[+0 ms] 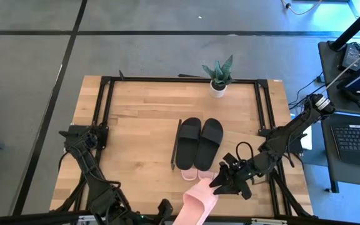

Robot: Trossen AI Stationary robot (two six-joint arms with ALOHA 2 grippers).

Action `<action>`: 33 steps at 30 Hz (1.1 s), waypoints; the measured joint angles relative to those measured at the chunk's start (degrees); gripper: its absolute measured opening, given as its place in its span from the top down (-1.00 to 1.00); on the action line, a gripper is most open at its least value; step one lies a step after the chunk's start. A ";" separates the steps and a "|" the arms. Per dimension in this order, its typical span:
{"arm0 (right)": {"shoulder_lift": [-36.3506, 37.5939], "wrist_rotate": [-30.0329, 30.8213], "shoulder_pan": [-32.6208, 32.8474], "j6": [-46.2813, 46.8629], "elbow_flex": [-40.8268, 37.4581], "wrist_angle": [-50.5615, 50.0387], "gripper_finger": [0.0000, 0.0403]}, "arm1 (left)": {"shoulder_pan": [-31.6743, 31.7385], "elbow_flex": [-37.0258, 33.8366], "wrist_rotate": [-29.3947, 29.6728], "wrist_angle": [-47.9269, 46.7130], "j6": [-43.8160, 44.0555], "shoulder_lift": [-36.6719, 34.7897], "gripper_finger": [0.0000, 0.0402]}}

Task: Pick and place slides into the shelf
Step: Put the pink slipper under the shelf

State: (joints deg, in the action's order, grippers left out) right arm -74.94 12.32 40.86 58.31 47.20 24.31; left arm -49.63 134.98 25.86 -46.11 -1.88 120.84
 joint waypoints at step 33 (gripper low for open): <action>0.02 0.24 0.01 -7.84 -0.02 2.66 0.99 | 2.21 0.00 -3.01 -0.85 0.25 -0.03 0.81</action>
State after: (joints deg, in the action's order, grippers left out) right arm -74.91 12.56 40.87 50.48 47.18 26.97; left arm -47.42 134.98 22.85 -46.96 -1.63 120.81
